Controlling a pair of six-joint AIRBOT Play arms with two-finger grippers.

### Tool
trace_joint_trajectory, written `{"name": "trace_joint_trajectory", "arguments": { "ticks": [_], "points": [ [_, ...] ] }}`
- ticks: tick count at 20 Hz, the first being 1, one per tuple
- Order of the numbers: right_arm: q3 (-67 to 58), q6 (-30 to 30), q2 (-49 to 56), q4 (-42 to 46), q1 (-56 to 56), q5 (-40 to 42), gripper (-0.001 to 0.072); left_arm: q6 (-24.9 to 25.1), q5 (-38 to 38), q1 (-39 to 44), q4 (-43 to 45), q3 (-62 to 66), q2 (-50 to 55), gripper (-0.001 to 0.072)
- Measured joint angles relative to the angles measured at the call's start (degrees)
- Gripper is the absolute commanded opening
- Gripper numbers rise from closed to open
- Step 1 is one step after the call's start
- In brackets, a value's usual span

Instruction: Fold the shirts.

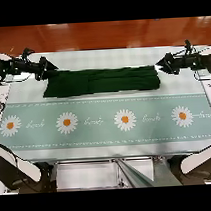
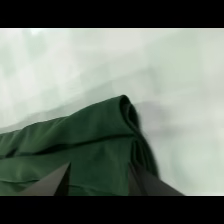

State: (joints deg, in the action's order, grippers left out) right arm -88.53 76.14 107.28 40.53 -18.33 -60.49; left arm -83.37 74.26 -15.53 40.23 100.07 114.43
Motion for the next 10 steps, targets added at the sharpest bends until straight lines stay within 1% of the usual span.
{"name": "trace_joint_trajectory", "arguments": {
  "ticks": [2,3,6,8,10],
  "points": [
    [-0.72,0.02,-1.57,0.28,-2.27,-1.25,0.0415,0.55,2.97,-1.55,0.85,0.72,-1.05,0.0508],
    [-0.90,0.04,-2.69,1.07,-3.72,-3.19,0.0415,1.20,4.70,-2.47,1.38,0.98,-2.27,0.0508],
    [0.26,0.17,-7.19,5.27,-8.55,-7.43,0.0415,3.41,7.65,-4.83,6.01,-0.15,-8.15,0.0508],
    [4.11,0.20,-10.03,6.84,-10.75,-7.74,0.0416,5.38,6.45,-5.64,7.96,-5.05,-14.23,0.0508],
    [9.46,-0.24,-11.43,6.88,-11.78,-6.05,0.0418,7.78,2.78,-5.77,8.41,-13.44,-22.18,0.0508]
  ]
}}
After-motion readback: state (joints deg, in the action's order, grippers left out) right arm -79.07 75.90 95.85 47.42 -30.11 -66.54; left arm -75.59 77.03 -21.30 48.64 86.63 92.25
